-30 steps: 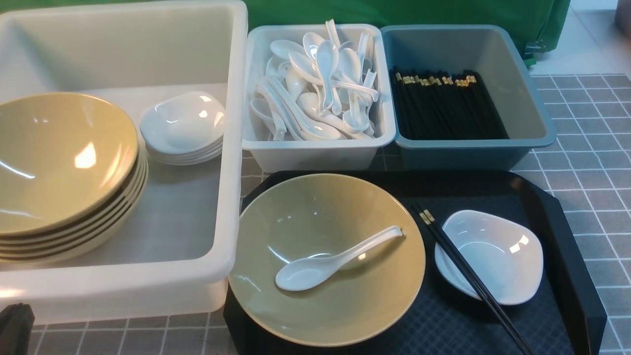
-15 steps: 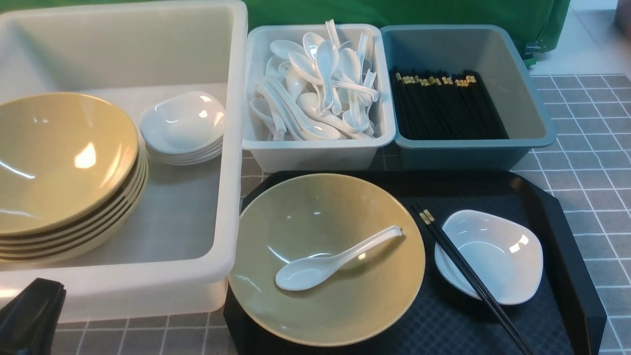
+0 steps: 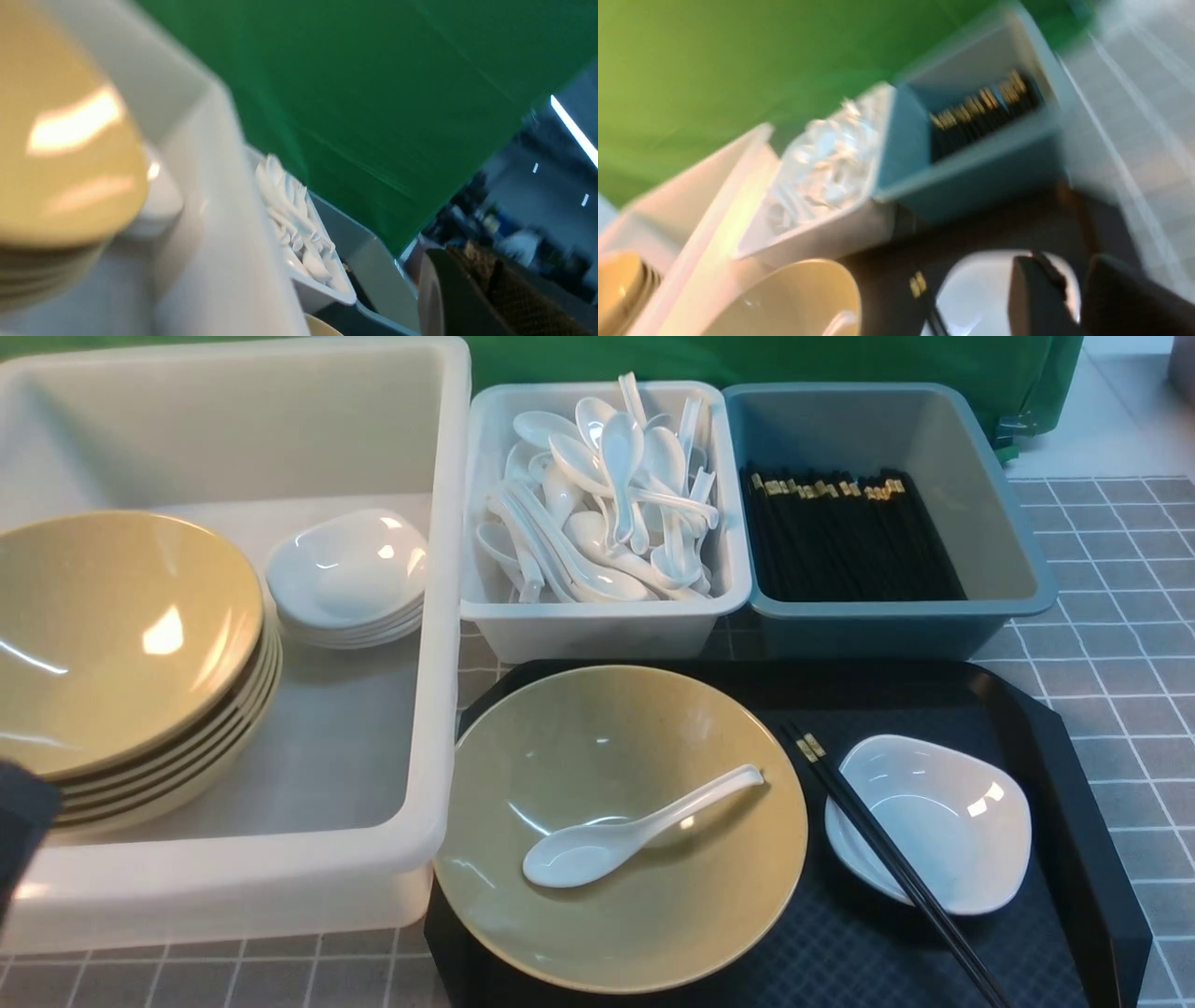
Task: On grey table put chopsticks spoon bowls plates into blue grey white boxes.
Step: 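Move the grippers toward the tableware on the black tray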
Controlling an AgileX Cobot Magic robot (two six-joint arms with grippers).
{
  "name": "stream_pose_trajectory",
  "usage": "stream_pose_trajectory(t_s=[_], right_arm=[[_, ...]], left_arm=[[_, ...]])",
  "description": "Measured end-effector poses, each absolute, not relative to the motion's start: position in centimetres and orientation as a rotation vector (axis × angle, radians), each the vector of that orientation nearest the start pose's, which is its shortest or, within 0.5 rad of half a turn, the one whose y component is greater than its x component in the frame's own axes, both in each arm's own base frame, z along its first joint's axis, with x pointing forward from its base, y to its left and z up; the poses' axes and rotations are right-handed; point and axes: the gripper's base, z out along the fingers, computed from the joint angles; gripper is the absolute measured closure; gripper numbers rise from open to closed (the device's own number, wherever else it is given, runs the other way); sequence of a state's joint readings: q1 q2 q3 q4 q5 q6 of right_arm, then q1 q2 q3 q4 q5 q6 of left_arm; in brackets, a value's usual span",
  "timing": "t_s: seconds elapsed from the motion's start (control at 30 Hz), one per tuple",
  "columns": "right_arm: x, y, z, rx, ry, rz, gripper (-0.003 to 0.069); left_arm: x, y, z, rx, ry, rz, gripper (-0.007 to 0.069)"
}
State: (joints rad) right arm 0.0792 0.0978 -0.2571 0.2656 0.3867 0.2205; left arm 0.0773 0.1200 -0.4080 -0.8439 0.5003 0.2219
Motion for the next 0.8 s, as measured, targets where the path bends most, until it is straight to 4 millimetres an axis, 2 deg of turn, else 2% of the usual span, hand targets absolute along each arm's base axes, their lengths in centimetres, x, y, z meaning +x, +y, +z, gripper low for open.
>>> stream_pose_trajectory(t_s=[0.07,0.13,0.23,0.33,0.37,0.4,0.47,0.57,0.73,0.8], right_arm=[[6.0,1.6,28.7,0.112,1.783,0.383,0.0591],[7.5,1.9,30.9,-0.015,1.886,0.303,0.0620],[9.7,2.4,32.8,-0.228,2.068,0.211,0.0625],[11.9,3.1,33.7,-0.395,2.244,0.203,0.0625],[13.8,3.8,34.2,-0.524,2.343,0.199,0.0625],[13.8,3.9,34.1,-0.548,2.357,0.199,0.0625],[15.3,4.6,34.1,-0.648,2.433,0.189,0.0625],[16.6,5.7,33.6,-0.765,2.509,0.176,0.0625],[20.3,8.4,30.7,-0.913,2.613,0.129,0.0621],[22.0,9.5,28.9,-0.930,2.650,0.127,0.0612]], left_arm=[[4.8,-3.0,32.9,-0.124,1.681,-0.570,0.0636],[5.8,-2.8,34.5,-0.041,1.783,-0.465,0.0636],[7.4,-2.4,36.3,0.068,1.974,-0.328,0.0636],[9.1,-1.7,37.3,0.154,2.201,-0.212,0.0636],[10.2,-1.3,38.0,0.212,2.343,-0.141,0.0636],[10.4,-1.2,38.3,0.224,2.359,-0.130,0.0636],[11.3,-1.2,38.6,0.280,2.419,-0.098,0.0636],[12.9,-2.1,38.7,0.391,2.460,-0.109,0.0636],[15.8,-6.0,37.3,0.717,2.529,-0.195,0.0636],[17.2,-8.4,36.3,0.865,2.549,-0.220,0.0636]])
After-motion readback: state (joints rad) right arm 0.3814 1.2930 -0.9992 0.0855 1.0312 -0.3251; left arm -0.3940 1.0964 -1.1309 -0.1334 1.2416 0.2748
